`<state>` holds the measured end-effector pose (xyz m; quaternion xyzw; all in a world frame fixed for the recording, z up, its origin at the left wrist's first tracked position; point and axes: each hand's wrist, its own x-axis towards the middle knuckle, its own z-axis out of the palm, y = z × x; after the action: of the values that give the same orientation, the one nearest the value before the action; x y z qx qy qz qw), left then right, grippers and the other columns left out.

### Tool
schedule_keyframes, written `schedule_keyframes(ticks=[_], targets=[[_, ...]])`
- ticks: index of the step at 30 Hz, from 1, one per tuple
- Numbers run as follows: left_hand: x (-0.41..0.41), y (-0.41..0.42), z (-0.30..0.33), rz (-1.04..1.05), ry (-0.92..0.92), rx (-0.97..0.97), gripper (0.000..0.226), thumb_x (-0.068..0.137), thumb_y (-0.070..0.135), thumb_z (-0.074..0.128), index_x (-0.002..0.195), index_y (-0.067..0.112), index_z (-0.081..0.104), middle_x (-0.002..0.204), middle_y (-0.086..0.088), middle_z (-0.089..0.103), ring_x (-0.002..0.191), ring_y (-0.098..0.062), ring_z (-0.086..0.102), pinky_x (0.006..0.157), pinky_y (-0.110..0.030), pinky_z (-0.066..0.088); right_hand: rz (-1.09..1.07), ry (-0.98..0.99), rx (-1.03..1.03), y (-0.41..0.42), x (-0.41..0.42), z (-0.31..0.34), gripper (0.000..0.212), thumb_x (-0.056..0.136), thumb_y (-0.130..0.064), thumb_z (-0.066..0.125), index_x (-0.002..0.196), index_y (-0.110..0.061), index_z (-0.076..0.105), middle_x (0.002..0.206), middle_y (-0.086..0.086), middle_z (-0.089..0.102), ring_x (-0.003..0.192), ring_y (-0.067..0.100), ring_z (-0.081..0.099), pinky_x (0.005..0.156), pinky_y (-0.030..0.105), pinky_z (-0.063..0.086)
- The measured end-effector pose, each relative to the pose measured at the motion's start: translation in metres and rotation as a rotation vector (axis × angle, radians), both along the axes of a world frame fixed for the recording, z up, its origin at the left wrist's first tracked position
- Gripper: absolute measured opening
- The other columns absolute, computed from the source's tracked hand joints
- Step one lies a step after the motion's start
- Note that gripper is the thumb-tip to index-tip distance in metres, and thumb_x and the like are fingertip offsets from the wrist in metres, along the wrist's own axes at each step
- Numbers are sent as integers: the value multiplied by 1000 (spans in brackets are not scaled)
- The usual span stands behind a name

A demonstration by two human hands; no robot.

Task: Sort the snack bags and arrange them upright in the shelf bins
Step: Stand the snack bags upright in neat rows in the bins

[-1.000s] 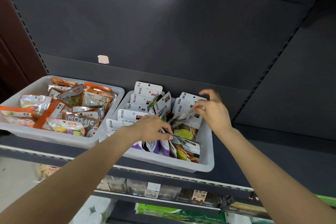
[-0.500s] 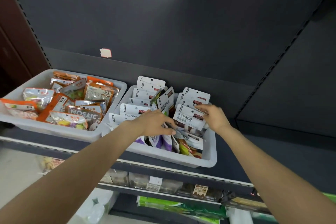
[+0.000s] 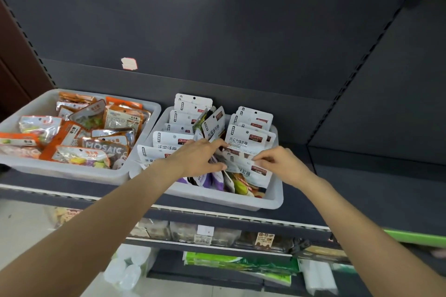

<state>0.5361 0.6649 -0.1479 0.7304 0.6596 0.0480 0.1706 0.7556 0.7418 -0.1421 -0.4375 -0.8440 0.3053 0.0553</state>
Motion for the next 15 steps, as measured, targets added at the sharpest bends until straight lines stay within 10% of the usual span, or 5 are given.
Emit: schedule_keyframes(ticks=[15], targets=[[10, 2, 1, -56, 126, -45, 57, 97, 42, 40, 148, 44, 14, 154, 11, 27, 134, -17, 27, 106, -42, 25, -326, 183, 115, 22, -10, -4, 3, 85, -11, 69, 87, -14, 69, 78, -1, 64, 76, 12, 60, 67, 30, 53]])
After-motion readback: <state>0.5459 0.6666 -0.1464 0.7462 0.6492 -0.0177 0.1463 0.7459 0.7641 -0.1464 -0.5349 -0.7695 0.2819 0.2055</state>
